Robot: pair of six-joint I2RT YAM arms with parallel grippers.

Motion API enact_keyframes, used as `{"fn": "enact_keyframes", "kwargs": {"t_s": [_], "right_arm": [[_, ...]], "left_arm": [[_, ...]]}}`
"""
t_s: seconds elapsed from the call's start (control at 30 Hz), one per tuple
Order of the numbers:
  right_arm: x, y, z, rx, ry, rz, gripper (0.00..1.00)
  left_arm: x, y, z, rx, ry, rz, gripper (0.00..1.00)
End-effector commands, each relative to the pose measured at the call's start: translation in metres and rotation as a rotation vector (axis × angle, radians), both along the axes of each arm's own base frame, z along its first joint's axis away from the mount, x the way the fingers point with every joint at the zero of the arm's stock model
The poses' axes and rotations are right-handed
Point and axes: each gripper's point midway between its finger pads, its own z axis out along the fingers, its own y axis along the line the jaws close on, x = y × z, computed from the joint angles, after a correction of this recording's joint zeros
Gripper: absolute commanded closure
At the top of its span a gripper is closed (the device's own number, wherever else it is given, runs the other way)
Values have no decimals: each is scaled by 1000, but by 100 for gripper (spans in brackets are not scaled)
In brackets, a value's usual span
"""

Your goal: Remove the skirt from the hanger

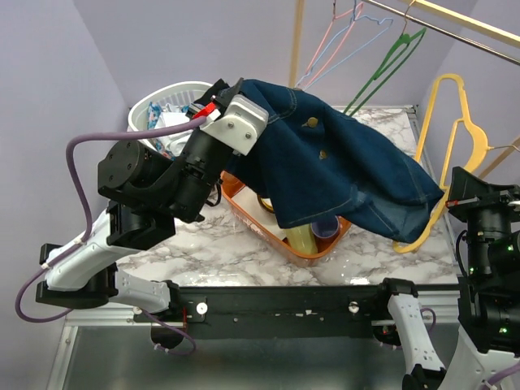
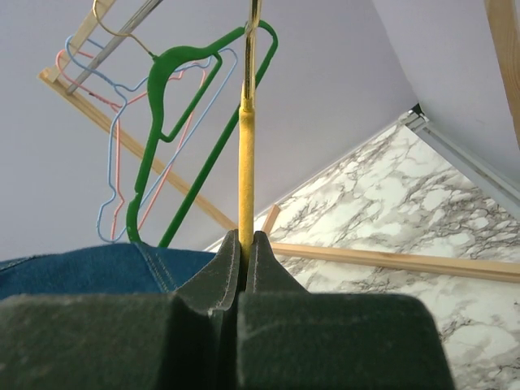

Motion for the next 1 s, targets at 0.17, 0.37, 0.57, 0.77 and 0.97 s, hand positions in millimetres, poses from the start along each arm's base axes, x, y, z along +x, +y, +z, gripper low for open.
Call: {"fn": "enact_keyframes", "kwargs": {"t_s": [0.17, 0.37, 0.57, 0.77, 0.97], "right_arm": [[-13, -5, 16, -33, -68, -38, 99], [-18, -1, 21, -44, -85, -19, 99], [-20, 4, 22, -52, -93, 6, 99], [-19, 10, 22, -58, -99, 41, 99], [-19, 11, 22, -72, -118, 48, 99]], "left_arm": [[32, 51, 25, -114, -35, 289, 100], [72, 58, 15, -170, 56, 317, 100], [124, 90, 21, -210, 31, 527, 100], [178, 131, 35, -239, -60, 725, 100], [218, 160, 32, -292, -93, 746, 100]]}}
